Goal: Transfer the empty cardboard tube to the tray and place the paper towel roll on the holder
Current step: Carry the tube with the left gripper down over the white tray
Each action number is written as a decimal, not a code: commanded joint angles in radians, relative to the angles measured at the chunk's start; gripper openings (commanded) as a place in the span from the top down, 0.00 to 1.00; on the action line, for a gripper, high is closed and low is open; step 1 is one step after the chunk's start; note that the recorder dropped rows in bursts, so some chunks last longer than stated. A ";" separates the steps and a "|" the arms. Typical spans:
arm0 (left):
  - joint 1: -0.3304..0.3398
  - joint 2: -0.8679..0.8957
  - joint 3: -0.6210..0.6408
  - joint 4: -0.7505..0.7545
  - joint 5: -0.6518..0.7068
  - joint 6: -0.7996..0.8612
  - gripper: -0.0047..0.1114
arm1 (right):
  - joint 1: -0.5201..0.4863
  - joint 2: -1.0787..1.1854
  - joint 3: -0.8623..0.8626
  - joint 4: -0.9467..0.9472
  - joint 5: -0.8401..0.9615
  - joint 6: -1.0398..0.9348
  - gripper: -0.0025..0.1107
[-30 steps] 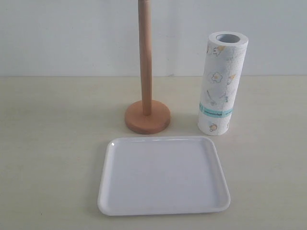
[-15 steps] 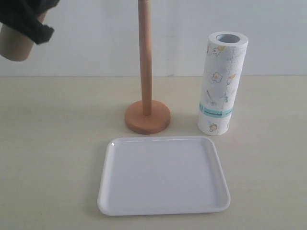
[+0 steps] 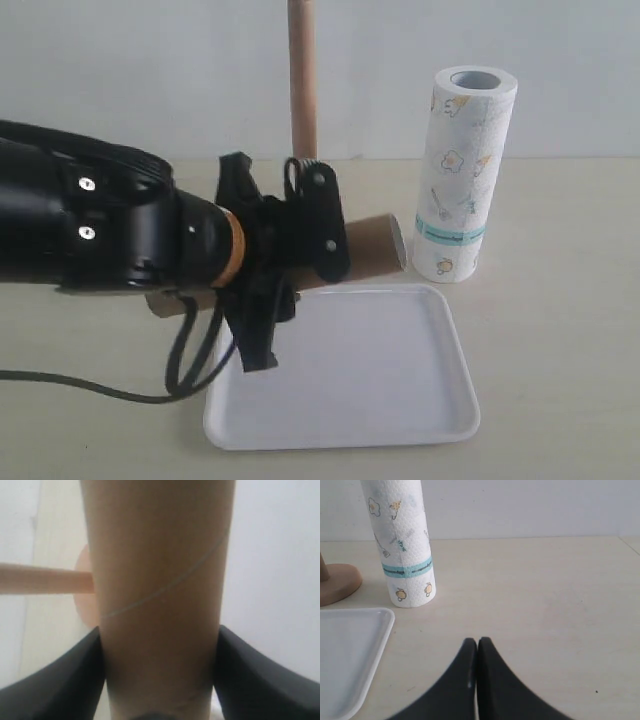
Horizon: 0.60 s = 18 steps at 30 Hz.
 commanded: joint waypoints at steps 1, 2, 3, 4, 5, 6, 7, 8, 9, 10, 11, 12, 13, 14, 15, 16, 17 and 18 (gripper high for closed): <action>-0.031 0.118 -0.079 -0.013 0.009 0.000 0.92 | -0.003 -0.005 -0.001 0.000 -0.016 -0.004 0.98; -0.033 0.134 -0.094 -0.015 0.009 0.000 0.92 | -0.003 -0.005 -0.001 0.000 -0.016 -0.004 0.98; -0.036 0.171 -0.121 -0.015 0.015 0.000 0.92 | -0.003 -0.005 -0.001 0.000 -0.016 -0.004 0.98; -0.036 0.188 -0.129 -0.015 0.015 0.000 0.92 | -0.003 -0.005 -0.001 0.000 -0.016 -0.004 0.98; -0.036 0.203 -0.137 -0.015 0.019 0.000 0.92 | -0.003 -0.005 -0.001 0.000 -0.016 -0.004 0.98; -0.036 0.217 -0.145 -0.014 0.032 0.002 0.92 | -0.003 -0.005 -0.001 0.000 -0.016 -0.004 0.98; -0.036 0.227 -0.150 -0.014 0.042 0.015 0.92 | -0.003 -0.005 -0.001 0.000 -0.016 -0.004 0.98; -0.036 0.239 -0.155 -0.014 0.055 0.033 0.92 | -0.003 -0.005 -0.001 0.000 -0.016 -0.004 0.98; -0.036 0.248 -0.162 -0.014 0.065 0.046 0.92 | -0.003 -0.005 -0.001 0.000 -0.016 -0.004 0.98; -0.036 0.259 -0.164 -0.014 0.066 0.062 0.92 | -0.003 -0.005 -0.001 0.000 -0.016 -0.004 0.98; -0.039 0.268 -0.164 -0.014 0.060 0.075 0.92 | -0.003 -0.005 -0.001 0.000 -0.016 -0.004 0.98; -0.042 0.275 -0.164 -0.014 0.059 0.084 0.92 | -0.003 -0.005 -0.001 0.000 -0.016 -0.004 0.98; -0.048 0.282 -0.164 -0.008 0.059 0.094 0.92 | -0.003 -0.005 -0.001 0.000 -0.016 -0.004 0.98; -0.054 0.289 -0.164 -0.006 0.056 0.103 0.92 | -0.003 -0.005 -0.001 0.000 -0.016 -0.004 0.98; -0.062 0.293 -0.164 -0.001 0.047 0.103 0.92 | -0.003 -0.005 -0.001 0.000 -0.016 -0.004 0.98; -0.066 0.293 -0.164 0.004 0.034 0.103 0.92 | -0.003 -0.005 -0.001 0.000 -0.016 -0.004 0.98; -0.072 0.295 -0.164 0.004 0.018 0.103 0.92 | -0.003 -0.005 -0.001 0.000 -0.016 -0.004 0.98; -0.077 0.295 -0.164 0.004 -0.001 0.103 0.92 | -0.003 -0.005 -0.001 0.000 -0.016 -0.004 0.98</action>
